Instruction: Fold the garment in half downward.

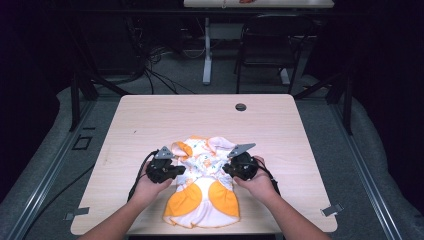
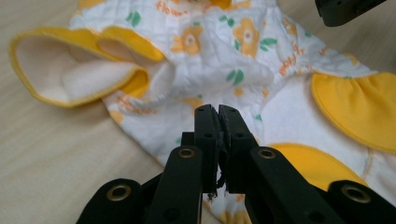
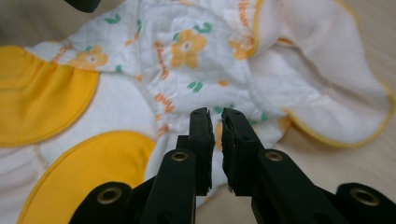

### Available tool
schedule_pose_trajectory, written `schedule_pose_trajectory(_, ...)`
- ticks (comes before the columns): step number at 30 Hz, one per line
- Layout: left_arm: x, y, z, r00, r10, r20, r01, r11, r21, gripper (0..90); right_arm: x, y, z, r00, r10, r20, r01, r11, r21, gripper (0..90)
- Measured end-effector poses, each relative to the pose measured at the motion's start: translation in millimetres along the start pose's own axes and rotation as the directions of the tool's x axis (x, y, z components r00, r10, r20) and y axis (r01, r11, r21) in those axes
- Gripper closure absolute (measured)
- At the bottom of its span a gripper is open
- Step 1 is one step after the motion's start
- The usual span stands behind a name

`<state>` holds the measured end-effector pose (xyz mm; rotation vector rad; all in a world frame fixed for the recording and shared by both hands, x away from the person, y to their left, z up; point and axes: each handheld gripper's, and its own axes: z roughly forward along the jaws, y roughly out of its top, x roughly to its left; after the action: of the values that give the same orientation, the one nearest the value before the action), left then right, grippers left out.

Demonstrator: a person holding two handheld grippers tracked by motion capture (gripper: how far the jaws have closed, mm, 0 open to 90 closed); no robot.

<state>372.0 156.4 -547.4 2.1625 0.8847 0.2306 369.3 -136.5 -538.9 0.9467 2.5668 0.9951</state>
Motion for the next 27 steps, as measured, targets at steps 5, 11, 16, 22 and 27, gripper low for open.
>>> schedule_pose_trajectory(5,8.9,20.8,1.6,0.9998,0.011,-0.016,-0.011,0.9999,0.001,86.9,-14.2,17.5,2.4,0.9998,0.010,0.014,-0.010,0.9999,-0.004,82.5)
schedule_pose_trajectory(11,21.8,40.2,6.2,0.9997,0.009,-0.024,-0.009,0.9997,-0.021,87.7,-29.9,36.2,8.0,0.9983,0.029,0.050,-0.028,0.9996,-0.008,82.4)
schedule_pose_trajectory(16,35.0,48.5,17.8,0.9985,-0.007,-0.055,0.006,0.9999,-0.009,87.8,-41.3,45.8,20.6,0.9958,0.048,0.077,-0.048,0.9988,0.000,81.7)
schedule_pose_trajectory(22,48.2,52.8,34.0,0.9962,-0.033,-0.080,0.032,0.9994,-0.013,86.8,-52.0,54.3,34.2,0.9882,0.080,0.131,-0.081,0.9967,-0.002,81.0)
schedule_pose_trajectory(27,54.5,49.2,45.9,0.9944,-0.037,-0.099,0.039,0.9991,0.017,85.7,-60.3,50.1,49.6,0.9810,0.111,0.159,-0.118,0.9923,0.037,80.4)
